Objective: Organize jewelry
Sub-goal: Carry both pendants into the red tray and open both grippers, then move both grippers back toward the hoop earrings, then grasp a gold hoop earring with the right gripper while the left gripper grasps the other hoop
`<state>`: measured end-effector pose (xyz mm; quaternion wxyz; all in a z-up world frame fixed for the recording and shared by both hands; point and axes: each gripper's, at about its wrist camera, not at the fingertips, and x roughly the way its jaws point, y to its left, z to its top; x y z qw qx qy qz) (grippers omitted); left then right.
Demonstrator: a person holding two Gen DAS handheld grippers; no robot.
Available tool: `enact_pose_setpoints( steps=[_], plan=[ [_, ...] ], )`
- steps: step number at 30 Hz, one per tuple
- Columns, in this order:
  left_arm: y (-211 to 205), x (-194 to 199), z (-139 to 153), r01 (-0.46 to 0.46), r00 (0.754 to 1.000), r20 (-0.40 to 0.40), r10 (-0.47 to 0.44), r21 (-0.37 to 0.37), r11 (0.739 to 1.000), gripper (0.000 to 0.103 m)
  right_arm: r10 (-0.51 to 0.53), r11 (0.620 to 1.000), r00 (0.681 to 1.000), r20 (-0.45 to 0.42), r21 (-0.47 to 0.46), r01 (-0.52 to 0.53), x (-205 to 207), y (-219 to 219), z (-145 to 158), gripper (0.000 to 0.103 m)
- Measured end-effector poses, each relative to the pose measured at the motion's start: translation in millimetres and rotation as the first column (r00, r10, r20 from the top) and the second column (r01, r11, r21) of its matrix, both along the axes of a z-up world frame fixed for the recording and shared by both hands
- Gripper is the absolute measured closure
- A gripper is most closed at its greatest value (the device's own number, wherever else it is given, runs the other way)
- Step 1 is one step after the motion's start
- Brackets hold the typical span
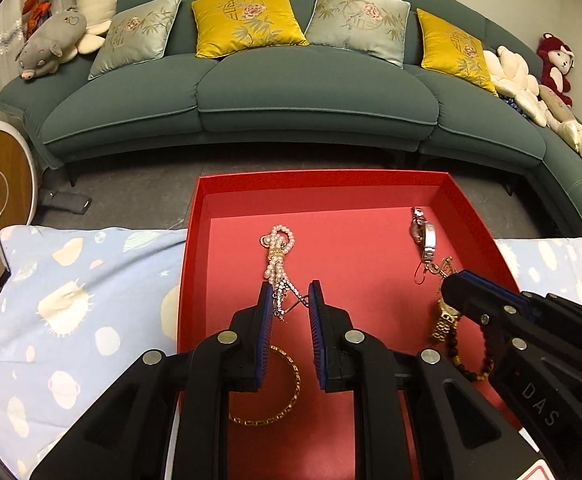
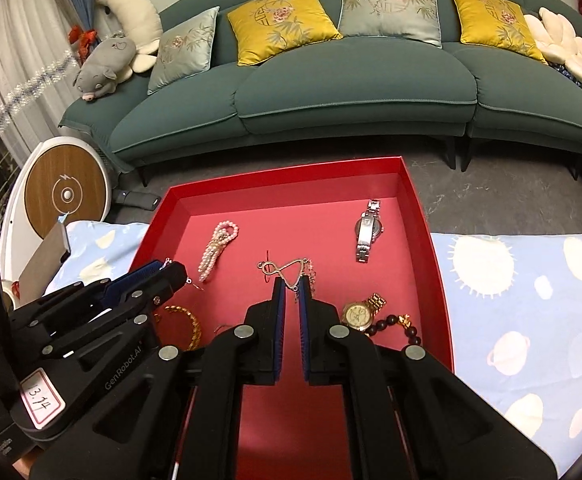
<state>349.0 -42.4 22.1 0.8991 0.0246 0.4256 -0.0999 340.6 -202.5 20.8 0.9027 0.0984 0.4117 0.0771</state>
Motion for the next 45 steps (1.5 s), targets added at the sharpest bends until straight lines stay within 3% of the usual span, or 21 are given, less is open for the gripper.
enact_pose_setpoints(
  steps=[4,6,8,10,12,16,19,25,30,36,45],
  plan=[
    [1.6,3.4,-4.6,-0.024,1.000,0.004,0.024,0.016,1.000,0.086,0.014,1.000,1.000,0.000,-0.005,-0.014,4.3,2.5,-4.2,0.096],
    [2.5,3.4,-5.6,-0.028,1.000,0.001,0.028,0.016,0.999,0.080,0.015,1.000,1.000,0.007,-0.008,-0.015,4.0,2.4,-5.1,0.093],
    [4.9,1.1,-2.9,-0.053,0.999,0.010,0.053,0.021,0.998,0.048,0.009,1.000,1.000,0.013,-0.012,-0.009,0.9,1.4,-3.5,0.093],
    [8.2,-7.2,5.2,-0.059,0.998,0.039,0.059,0.015,0.998,0.044,0.000,1.000,1.000,0.028,-0.003,0.000,-8.0,-3.2,4.0,0.088],
    [11.7,-19.1,17.1,-0.044,0.997,0.057,0.044,0.011,0.999,0.044,-0.005,1.000,0.998,0.056,0.003,0.005,-22.2,-8.4,16.6,0.076],
    [22.4,-59.7,46.8,-0.012,0.995,0.100,0.011,0.003,1.000,0.039,0.029,1.000,0.994,0.106,-0.012,-0.027,-69.6,-18.2,48.8,0.075],
    [30.1,-95.4,61.2,0.012,0.993,0.120,-0.015,0.019,1.000,0.033,0.056,0.998,0.991,0.119,-0.038,-0.052,-109.4,-22.8,62.0,0.070],
    [44.5,-153.1,58.0,0.017,0.997,0.070,-0.018,0.027,0.999,0.032,0.103,0.993,0.993,0.063,-0.067,-0.099,-178.3,-9.4,48.9,0.063],
    [52.7,-191.2,21.8,0.033,0.999,-0.014,-0.032,0.061,0.998,0.031,0.143,0.986,0.989,-0.036,-0.079,-0.145,-206.5,10.5,6.7,0.063],
    [50.6,-210.5,-25.2,0.083,0.994,-0.080,-0.075,0.107,0.991,0.031,0.182,0.973,0.977,-0.109,-0.120,-0.195,-215.0,32.7,-35.6,0.063],
    [47.8,-209.8,-41.5,0.110,0.991,-0.084,-0.100,0.125,0.986,0.034,0.215,0.962,0.971,-0.109,-0.147,-0.230,-207.4,50.3,-48.0,0.063]
  ],
)
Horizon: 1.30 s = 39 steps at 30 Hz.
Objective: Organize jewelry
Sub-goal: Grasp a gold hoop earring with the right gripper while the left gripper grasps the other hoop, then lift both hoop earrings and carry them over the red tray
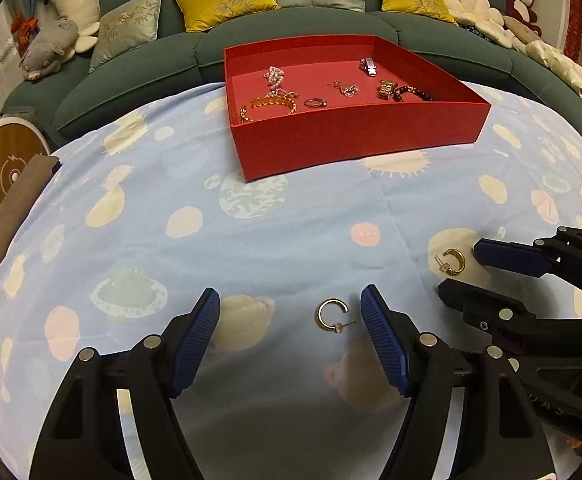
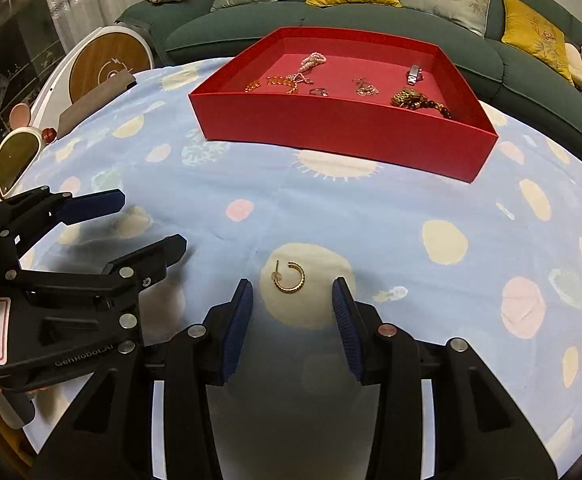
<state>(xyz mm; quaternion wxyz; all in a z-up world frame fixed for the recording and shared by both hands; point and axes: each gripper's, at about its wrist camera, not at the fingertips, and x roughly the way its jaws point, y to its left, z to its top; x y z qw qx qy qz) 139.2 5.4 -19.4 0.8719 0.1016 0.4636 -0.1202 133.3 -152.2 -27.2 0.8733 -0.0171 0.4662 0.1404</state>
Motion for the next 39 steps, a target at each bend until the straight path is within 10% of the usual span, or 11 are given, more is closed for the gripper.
enact_pose_setpoints(
  steps=[12,20,39],
  plan=[
    [-0.7,-2.0,-5.2,0.029,0.999,-0.022,-0.029,-0.038,0.999,0.052,0.001,0.999,1.000,0.015,-0.033,-0.001,4.8,1.0,-1.0,0.086],
    [-3.1,-1.9,-2.5,0.056,0.998,-0.032,-0.058,-0.055,0.997,0.086,0.009,0.999,1.000,0.016,-0.044,-0.008,0.9,2.9,1.4,0.086],
    [1.7,-10.3,8.7,0.083,0.996,-0.034,-0.088,-0.127,0.988,0.087,-0.014,1.000,0.999,0.036,-0.012,0.014,-5.2,-11.5,15.7,0.086]
  ],
)
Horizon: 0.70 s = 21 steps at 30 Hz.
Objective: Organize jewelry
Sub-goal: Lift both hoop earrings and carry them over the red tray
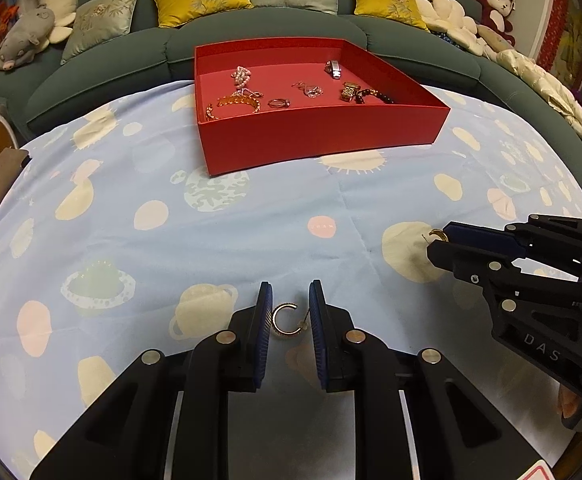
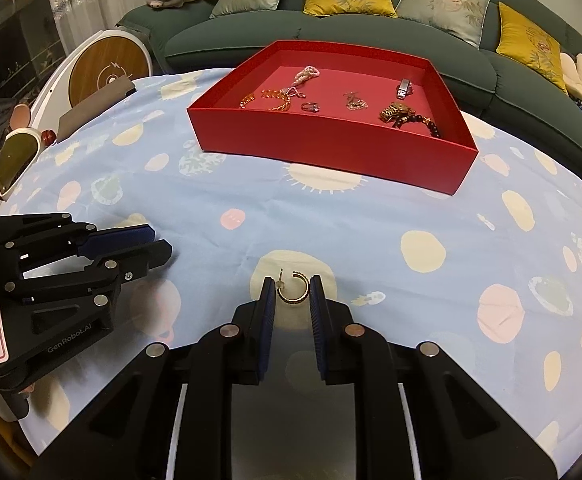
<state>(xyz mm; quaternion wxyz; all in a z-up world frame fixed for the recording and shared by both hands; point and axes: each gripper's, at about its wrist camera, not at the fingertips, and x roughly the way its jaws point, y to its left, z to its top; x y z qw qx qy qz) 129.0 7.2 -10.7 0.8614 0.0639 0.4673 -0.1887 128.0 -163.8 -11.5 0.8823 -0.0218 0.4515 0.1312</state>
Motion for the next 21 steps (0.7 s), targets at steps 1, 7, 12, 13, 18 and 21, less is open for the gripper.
enact_pose_setpoints(
  steps=[1,7,12,13,18,21],
  plan=[
    [1.1,-0.4,0.7,-0.001,1.000,-0.003,0.001,-0.007,1.000,0.087,0.000,1.000,1.000,0.001,0.001,0.000,-0.3,-0.4,0.5,0.086],
    [5.7,-4.2,3.7,0.002,1.000,-0.015,-0.002,-0.037,0.999,0.087,-0.005,1.000,1.000,0.003,0.005,0.005,-1.6,-5.3,2.7,0.086],
    [9.8,-6.7,2.7,0.002,1.000,-0.017,-0.002,-0.036,0.999,0.087,-0.002,1.000,1.000,-0.001,0.003,0.002,-3.1,-6.7,1.5,0.086],
    [11.3,-6.6,1.8,0.000,1.000,-0.022,-0.001,-0.039,0.999,0.087,-0.001,1.000,1.000,-0.003,0.003,0.001,-3.3,-6.9,1.2,0.086],
    [15.6,-10.6,-1.5,0.008,0.999,-0.031,-0.009,-0.036,0.999,0.086,-0.001,1.000,1.000,-0.005,0.006,0.001,-5.8,-7.7,1.3,0.086],
    [15.0,-18.8,-3.9,0.019,1.000,-0.017,-0.019,-0.019,1.000,0.085,0.005,1.000,1.000,-0.005,0.009,-0.005,-8.5,-8.5,2.2,0.086]
  ],
)
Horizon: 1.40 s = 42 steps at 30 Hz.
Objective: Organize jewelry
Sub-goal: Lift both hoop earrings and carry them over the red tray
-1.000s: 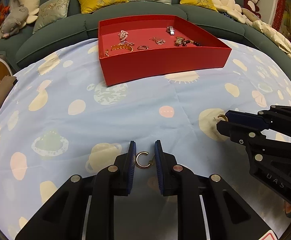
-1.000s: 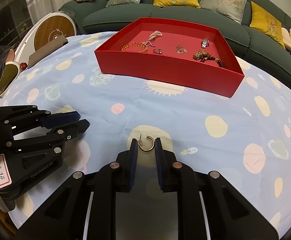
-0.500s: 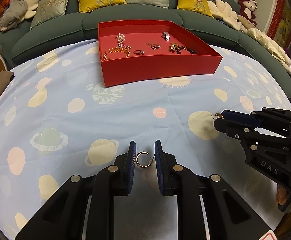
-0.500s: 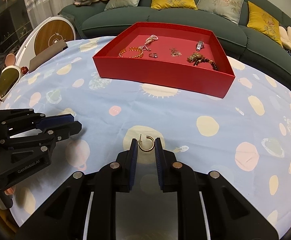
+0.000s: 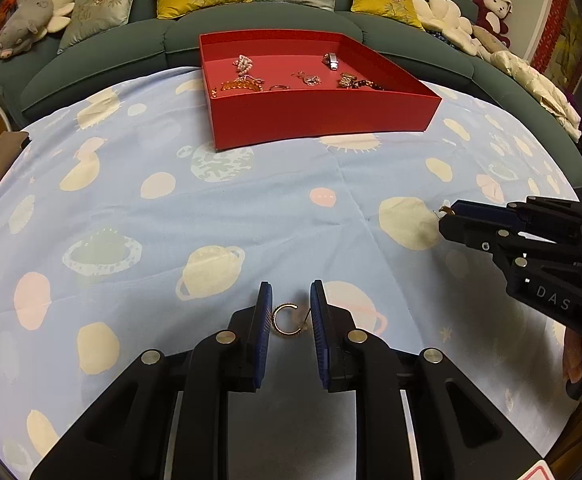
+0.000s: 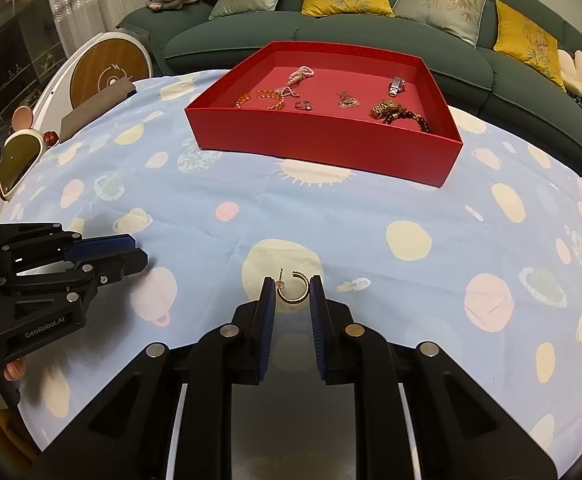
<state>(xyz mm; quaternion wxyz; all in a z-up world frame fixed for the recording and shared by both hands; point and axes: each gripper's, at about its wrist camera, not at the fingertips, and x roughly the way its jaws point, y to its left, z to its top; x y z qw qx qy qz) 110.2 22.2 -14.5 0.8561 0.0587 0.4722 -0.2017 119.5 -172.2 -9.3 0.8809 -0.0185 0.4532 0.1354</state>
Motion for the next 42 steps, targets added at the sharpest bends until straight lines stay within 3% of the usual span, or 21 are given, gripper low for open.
enact_pose_setpoints(
  steps=[1,5,10,18,24,34,42],
  plan=[
    [-1.1,-3.0,-0.5,0.010,1.000,0.009,-0.010,0.007,1.000,0.083,0.002,1.000,1.000,0.000,0.000,-0.002,-1.0,0.0,0.1,0.086],
    [-2.1,-10.1,-1.2,0.009,0.999,0.048,-0.011,0.036,0.999,0.054,0.003,1.000,1.000,-0.010,0.004,-0.003,-2.9,-0.5,-1.0,0.086],
    [-0.5,-13.1,-6.1,0.026,0.999,0.043,-0.027,0.043,0.999,0.053,0.006,1.000,1.000,-0.015,0.008,-0.006,-3.3,1.3,-0.5,0.086],
    [-6.1,-16.8,-10.2,0.045,0.996,0.072,-0.051,0.072,0.996,0.066,0.012,1.000,1.000,-0.022,0.008,-0.012,-3.0,5.3,-2.3,0.086],
    [-4.6,-11.4,-9.1,0.040,0.997,0.060,-0.043,0.051,0.998,0.087,0.014,1.000,1.000,-0.025,0.009,-0.014,-2.1,7.1,-3.0,0.086],
    [-7.2,-8.0,-4.8,0.034,0.999,0.036,-0.034,0.015,0.999,0.087,0.022,0.999,0.999,-0.031,0.036,-0.021,-6.9,7.5,1.5,0.086],
    [-18.0,1.1,22.7,0.015,0.998,0.057,-0.013,-0.036,0.999,0.087,0.018,0.996,1.000,-0.016,0.087,-0.017,-10.9,7.0,19.9,0.086]
  ],
)
